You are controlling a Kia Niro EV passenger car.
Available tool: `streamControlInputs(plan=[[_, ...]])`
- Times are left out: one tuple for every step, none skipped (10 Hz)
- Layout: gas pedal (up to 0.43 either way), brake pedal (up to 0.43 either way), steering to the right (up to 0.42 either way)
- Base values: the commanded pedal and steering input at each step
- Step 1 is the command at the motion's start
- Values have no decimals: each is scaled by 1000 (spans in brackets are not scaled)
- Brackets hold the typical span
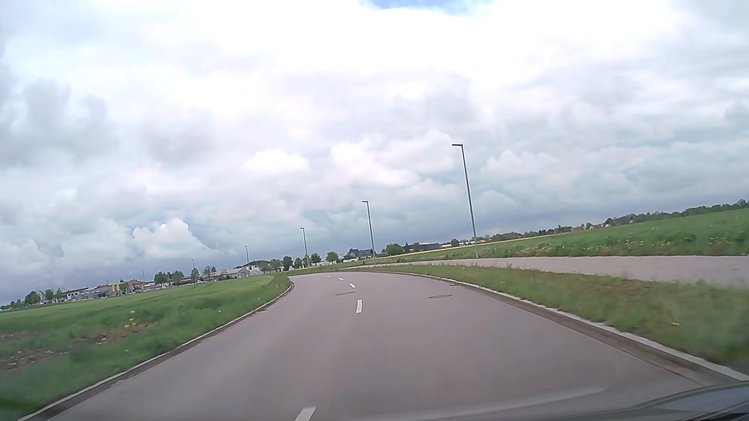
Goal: Follow the waypoints while adhering to traffic rules and regulations
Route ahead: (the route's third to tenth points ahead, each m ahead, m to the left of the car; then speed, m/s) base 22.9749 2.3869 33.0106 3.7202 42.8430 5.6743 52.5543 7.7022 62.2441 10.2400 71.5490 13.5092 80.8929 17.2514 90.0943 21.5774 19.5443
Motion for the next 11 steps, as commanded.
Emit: streamControlInputs(plan=[[220, 12, -25], [220, 12, -25], [220, 12, -25], [220, 12, -28], [220, 12, -31], [220, 12, -31], [220, 12, -32], [220, 12, -32], [220, 12, -32], [220, 12, -32], [220, 12, -32]])
